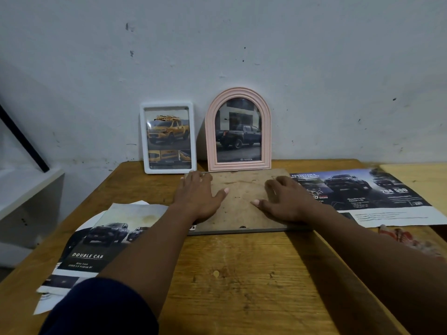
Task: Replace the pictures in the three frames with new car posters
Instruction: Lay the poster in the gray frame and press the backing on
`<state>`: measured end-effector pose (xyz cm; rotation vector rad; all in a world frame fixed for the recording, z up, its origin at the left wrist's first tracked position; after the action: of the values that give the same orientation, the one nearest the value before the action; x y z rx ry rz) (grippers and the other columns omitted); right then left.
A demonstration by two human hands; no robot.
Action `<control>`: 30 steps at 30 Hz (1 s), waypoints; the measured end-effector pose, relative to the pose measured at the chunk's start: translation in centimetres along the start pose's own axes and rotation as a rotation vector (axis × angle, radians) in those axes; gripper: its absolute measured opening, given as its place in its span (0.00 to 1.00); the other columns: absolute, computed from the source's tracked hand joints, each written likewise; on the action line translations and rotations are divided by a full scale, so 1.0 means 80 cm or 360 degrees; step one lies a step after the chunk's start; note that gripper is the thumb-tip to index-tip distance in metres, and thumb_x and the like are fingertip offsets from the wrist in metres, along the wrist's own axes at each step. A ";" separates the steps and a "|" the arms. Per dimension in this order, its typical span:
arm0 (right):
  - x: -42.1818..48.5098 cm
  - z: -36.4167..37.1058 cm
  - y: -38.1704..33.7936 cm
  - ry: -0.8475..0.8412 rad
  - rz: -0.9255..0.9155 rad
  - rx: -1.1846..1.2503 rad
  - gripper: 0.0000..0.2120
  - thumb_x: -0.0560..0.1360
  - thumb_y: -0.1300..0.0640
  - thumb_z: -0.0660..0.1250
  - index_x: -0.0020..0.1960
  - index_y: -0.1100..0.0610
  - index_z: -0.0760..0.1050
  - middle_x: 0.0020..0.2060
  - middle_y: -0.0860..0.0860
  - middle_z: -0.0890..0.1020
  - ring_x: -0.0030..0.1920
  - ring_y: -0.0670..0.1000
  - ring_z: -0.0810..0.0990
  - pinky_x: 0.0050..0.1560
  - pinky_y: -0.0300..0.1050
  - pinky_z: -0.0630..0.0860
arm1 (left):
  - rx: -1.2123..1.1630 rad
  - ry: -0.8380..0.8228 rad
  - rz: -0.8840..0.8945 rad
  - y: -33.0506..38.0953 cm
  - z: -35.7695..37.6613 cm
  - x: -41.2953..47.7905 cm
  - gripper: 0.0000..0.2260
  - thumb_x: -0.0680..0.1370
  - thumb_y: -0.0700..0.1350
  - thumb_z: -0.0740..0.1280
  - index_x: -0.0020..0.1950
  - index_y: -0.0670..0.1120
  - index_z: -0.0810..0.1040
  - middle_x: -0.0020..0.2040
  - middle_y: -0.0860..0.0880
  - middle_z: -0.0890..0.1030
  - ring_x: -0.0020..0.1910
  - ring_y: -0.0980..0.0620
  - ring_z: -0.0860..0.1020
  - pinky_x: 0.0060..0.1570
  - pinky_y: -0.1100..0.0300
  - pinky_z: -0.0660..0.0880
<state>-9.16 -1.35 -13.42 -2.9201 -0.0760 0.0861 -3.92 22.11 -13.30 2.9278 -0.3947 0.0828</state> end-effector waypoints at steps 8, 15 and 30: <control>0.002 -0.001 -0.001 0.0264 0.0003 -0.0303 0.35 0.76 0.29 0.48 0.66 0.55 0.70 0.65 0.58 0.68 0.66 0.59 0.66 0.63 0.57 0.70 | 0.0227 -0.0171 0.0092 0.007 0.017 0.002 0.39 0.76 0.76 0.45 0.81 0.57 0.57 0.80 0.46 0.59 0.79 0.42 0.56 0.76 0.39 0.53; 0.003 0.013 0.001 0.0335 -0.0048 -0.0237 0.33 0.76 0.30 0.45 0.62 0.54 0.70 0.62 0.57 0.69 0.64 0.56 0.68 0.61 0.54 0.70 | 0.0222 -0.0266 0.0092 0.000 0.031 -0.010 0.38 0.76 0.75 0.41 0.83 0.58 0.45 0.84 0.47 0.44 0.82 0.44 0.41 0.78 0.41 0.39; 0.022 0.023 0.001 -0.0065 -0.0006 0.0072 0.27 0.80 0.39 0.52 0.74 0.51 0.58 0.78 0.60 0.54 0.79 0.63 0.46 0.76 0.62 0.49 | 0.0075 -0.0116 0.0082 -0.001 0.033 -0.007 0.38 0.77 0.75 0.46 0.83 0.58 0.50 0.84 0.48 0.47 0.82 0.45 0.44 0.78 0.44 0.42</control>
<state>-7.49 -0.90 -15.29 -2.8735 -0.0853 0.1450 -4.36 21.81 -15.98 2.9739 -0.4861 -0.0075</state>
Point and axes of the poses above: each hand's wrist, its own x-axis towards the middle knuckle, its own z-axis out of the palm, y = z × x, the point moved 4 cm from there along x, towards the middle knuckle
